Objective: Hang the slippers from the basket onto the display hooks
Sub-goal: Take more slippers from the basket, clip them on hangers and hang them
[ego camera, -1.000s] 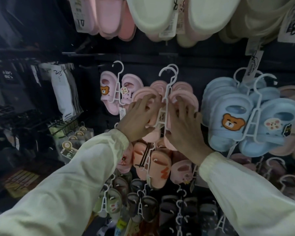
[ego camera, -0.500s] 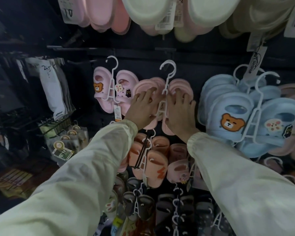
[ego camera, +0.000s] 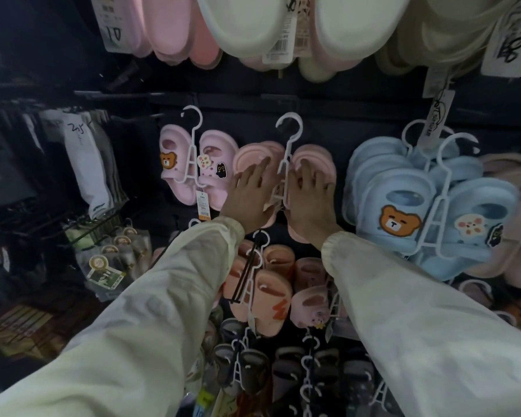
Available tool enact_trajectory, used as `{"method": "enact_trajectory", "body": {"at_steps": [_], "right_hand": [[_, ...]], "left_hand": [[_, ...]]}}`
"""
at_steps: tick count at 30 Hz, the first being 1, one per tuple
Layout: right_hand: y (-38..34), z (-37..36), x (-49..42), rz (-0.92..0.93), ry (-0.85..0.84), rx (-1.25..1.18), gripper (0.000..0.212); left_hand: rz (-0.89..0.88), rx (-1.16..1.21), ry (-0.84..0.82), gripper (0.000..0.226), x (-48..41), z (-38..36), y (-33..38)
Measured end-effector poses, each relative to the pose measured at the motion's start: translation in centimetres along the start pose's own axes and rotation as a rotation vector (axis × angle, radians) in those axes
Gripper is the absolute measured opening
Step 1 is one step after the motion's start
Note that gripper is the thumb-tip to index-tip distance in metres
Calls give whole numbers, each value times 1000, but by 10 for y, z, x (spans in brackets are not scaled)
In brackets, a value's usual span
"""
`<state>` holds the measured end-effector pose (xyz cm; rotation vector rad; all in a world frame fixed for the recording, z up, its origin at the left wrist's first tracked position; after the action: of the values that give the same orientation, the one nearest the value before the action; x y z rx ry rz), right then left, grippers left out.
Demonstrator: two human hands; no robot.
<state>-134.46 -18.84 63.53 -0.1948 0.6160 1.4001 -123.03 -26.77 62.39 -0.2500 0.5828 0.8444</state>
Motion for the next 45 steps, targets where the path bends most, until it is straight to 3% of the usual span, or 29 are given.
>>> {"method": "enact_trajectory", "body": {"at_steps": [12,21,29,35,45], "right_hand": [[-26,9,68,71,-74,-294,94],[-61,10,130,123,-135,-265,96],[-101,5,197,137,-216,-323,99],[-127,-1,257,126,-288,-394,97],[-145,-28,327,218,-256,-419,95]], "left_hand": [[36,-20,5,80,58,8,16],[18,-30,-8,75,139,14,8],[36,88,-96,82,214,15,23],[29,262,-183,70,274,7,42],[164,330,-295,57,360,-5,56]]}}
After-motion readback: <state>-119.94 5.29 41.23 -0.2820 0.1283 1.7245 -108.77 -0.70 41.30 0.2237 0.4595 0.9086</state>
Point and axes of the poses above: each hand's wrist, its own x-axis away from the middle knuckle, its own z-axis out of the back of the hand, y = z × x, the point moved 3 cm from there along -x, towards the middle knuckle, and after that the axes turned 10 degrees about z, right-handed, at the moved point
